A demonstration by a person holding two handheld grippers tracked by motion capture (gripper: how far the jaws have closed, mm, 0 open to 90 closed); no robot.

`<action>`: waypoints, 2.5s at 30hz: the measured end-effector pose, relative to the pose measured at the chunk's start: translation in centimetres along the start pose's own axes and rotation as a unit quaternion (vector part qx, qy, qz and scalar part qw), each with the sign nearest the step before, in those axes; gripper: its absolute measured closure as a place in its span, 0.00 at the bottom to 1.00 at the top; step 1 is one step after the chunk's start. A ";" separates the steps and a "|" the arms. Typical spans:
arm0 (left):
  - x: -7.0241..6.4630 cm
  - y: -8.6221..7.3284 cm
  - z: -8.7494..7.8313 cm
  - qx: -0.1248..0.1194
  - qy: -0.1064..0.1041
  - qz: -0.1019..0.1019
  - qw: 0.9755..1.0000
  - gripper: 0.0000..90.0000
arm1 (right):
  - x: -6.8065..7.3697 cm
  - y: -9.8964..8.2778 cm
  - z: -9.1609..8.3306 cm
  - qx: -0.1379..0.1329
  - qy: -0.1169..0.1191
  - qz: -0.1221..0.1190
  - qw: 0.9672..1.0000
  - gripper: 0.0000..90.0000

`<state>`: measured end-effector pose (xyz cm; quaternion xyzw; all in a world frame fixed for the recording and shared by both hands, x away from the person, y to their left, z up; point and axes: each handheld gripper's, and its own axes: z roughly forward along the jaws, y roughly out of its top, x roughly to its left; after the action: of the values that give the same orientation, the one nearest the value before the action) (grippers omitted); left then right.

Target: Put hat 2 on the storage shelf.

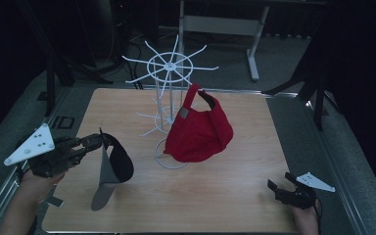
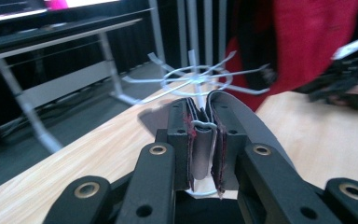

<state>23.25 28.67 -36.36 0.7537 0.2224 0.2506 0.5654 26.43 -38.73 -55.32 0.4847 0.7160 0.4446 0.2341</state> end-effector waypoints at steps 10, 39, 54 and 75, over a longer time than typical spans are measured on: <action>0.9 2.9 0.0 -0.029 -0.014 0.021 0.999 0.89 | 0.0 0.0 0.0 0.003 0.005 -0.007 1.000 0.16; 0.2 14.1 2.1 -0.050 -0.024 0.114 0.992 0.89 | 0.0 0.1 -0.1 0.003 0.005 -0.003 1.000 0.16; 1.2 17.2 2.6 -0.049 -0.007 0.120 0.992 0.89 | -0.1 0.1 0.0 0.006 0.003 -0.004 1.000 0.16; 1.0 16.3 5.1 -0.053 -0.053 0.098 0.992 0.89 | -0.2 0.1 0.0 0.007 0.002 0.000 1.000 0.16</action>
<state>28.08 21.26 -21.76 0.7529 0.1034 0.2760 0.5884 26.51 -38.90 -55.27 0.4854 0.7193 0.4408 0.2294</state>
